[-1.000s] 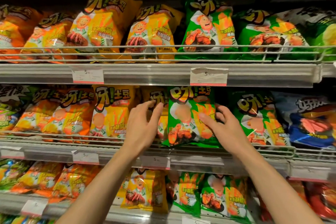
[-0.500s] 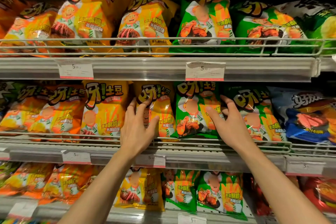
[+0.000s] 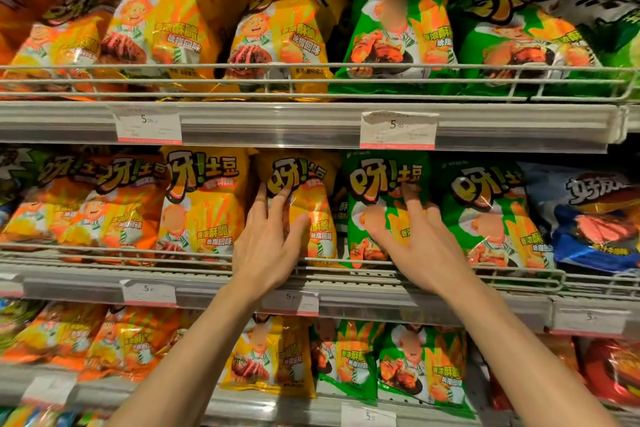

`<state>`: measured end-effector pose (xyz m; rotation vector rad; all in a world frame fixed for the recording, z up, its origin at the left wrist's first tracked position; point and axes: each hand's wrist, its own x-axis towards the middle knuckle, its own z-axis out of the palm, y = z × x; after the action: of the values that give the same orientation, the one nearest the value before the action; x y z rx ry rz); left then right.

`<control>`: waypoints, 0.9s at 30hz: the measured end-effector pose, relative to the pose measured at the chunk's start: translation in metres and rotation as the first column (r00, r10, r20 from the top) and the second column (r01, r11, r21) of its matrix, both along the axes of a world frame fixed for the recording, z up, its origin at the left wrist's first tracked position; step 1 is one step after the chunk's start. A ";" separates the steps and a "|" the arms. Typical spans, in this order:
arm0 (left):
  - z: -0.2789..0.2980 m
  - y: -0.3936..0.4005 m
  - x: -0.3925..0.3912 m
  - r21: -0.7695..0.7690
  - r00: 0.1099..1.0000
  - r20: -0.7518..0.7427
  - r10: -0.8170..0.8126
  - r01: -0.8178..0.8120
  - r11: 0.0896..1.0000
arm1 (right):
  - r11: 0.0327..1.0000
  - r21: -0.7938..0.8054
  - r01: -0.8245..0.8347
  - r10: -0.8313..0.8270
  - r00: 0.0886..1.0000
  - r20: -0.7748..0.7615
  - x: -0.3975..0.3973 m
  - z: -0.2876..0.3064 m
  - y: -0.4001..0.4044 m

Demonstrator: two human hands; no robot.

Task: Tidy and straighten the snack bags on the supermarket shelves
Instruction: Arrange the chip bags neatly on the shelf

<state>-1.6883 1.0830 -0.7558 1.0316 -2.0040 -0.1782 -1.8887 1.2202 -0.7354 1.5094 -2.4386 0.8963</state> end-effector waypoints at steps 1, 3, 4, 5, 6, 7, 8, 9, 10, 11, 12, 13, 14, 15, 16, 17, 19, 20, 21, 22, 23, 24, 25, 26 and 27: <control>0.000 0.000 0.000 -0.001 1.000 0.004 0.000 0.000 1.000 | 1.000 0.001 0.004 -0.004 1.000 0.003 0.000 0.000 0.000; 0.000 -0.001 0.001 -0.008 1.000 0.004 -0.004 0.004 1.000 | 1.000 -0.006 0.002 -0.002 1.000 0.021 -0.002 0.001 0.000; -0.001 -0.002 0.001 -0.013 1.000 0.000 -0.009 0.009 1.000 | 1.000 -0.003 -0.004 0.004 0.999 0.032 -0.003 0.003 0.001; -0.001 -0.002 0.002 -0.018 1.000 -0.006 -0.015 0.015 1.000 | 1.000 -0.005 -0.015 0.015 0.998 0.055 -0.005 0.004 0.003; -0.002 -0.003 0.002 -0.023 1.000 -0.012 -0.021 0.021 1.000 | 0.999 -0.019 -0.028 0.029 0.995 0.093 -0.007 0.006 0.005; -0.002 -0.004 0.003 -0.028 1.000 -0.017 -0.026 0.025 0.999 | 0.998 -0.044 -0.040 0.046 0.991 0.129 -0.009 0.009 0.007; -0.003 -0.004 0.003 -0.031 0.999 -0.021 -0.030 0.029 0.999 | 0.997 -0.065 -0.052 0.062 0.985 0.159 -0.011 0.012 0.009; -0.003 -0.005 0.002 -0.033 0.999 -0.025 -0.033 0.032 0.999 | 0.995 -0.071 -0.066 0.078 0.981 0.178 -0.013 0.014 0.010; -0.004 -0.005 0.002 -0.036 0.999 -0.031 -0.036 0.034 0.999 | 0.995 -0.056 -0.079 0.089 0.979 0.186 -0.014 0.016 0.011; -0.004 -0.005 0.001 -0.044 0.999 -0.035 -0.036 0.035 0.998 | 0.996 -0.025 -0.090 0.093 0.979 0.180 -0.014 0.015 0.010; -0.004 -0.005 0.001 -0.062 0.999 -0.036 -0.037 0.034 0.997 | 0.995 0.015 -0.095 0.092 0.983 0.161 -0.013 0.014 0.009; -0.005 -0.005 0.001 -0.088 0.999 -0.030 -0.038 0.035 0.996 | 0.994 0.052 -0.093 0.085 0.987 0.133 -0.012 0.011 0.008; -0.006 -0.005 0.001 -0.121 0.999 -0.014 -0.040 0.038 0.992 | 0.993 0.084 -0.081 0.072 0.992 0.101 -0.011 0.007 0.007; -0.007 -0.005 0.002 -0.160 0.999 0.015 -0.039 0.041 0.986 | 0.993 0.101 -0.055 0.048 0.997 0.063 -0.010 0.005 0.007; -0.009 -0.006 0.002 -0.204 0.998 0.056 -0.032 0.042 0.978 | 0.996 0.093 -0.018 0.017 1.000 0.016 -0.009 0.002 0.008; -0.012 -0.007 0.002 -0.243 0.995 0.099 -0.017 0.041 0.969 | 0.998 0.054 0.014 -0.011 0.999 -0.042 -0.008 0.001 0.009; -0.013 -0.008 0.002 -0.267 0.987 0.158 0.018 0.025 0.963 | 0.999 -0.054 0.005 -0.014 0.986 -0.168 -0.003 -0.001 0.009; -0.013 -0.009 0.001 -0.256 0.985 0.172 0.027 0.018 0.967 | 0.997 -0.077 -0.025 0.008 0.975 -0.221 0.000 -0.002 0.007; -0.013 -0.008 0.001 -0.244 0.982 0.184 0.032 0.014 0.970 | 0.996 -0.072 -0.052 0.031 0.964 -0.265 0.003 -0.005 0.005; -0.013 -0.008 0.000 -0.239 0.980 0.195 0.037 0.011 0.971 | 0.997 -0.051 -0.063 0.044 0.951 -0.307 0.005 -0.009 0.002; -0.013 -0.007 0.000 -0.240 0.977 0.207 0.043 0.008 0.971 | 0.998 -0.024 -0.056 0.045 0.940 -0.338 0.006 -0.013 -0.001; -0.013 -0.007 0.000 -0.242 0.974 0.219 0.050 0.004 0.970 | 0.999 0.007 -0.037 0.037 0.934 -0.356 0.007 -0.015 -0.003; -0.013 -0.007 0.000 -0.244 0.971 0.231 0.059 -0.001 0.970 | 0.999 0.035 -0.017 0.029 0.931 -0.363 0.007 -0.016 -0.005; -0.013 -0.007 -0.001 -0.243 0.968 0.243 0.067 -0.007 0.970 | 0.998 0.059 -0.008 0.028 0.932 -0.362 0.007 -0.015 -0.006; -0.013 -0.007 0.000 -0.241 0.965 0.251 0.074 -0.012 0.971 | 0.997 0.072 -0.014 0.039 0.934 -0.354 0.008 -0.014 -0.006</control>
<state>-1.6887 1.0756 -0.7684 0.9824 -2.1696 0.2281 -1.8812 1.2147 -0.7490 1.5704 -2.2091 0.4921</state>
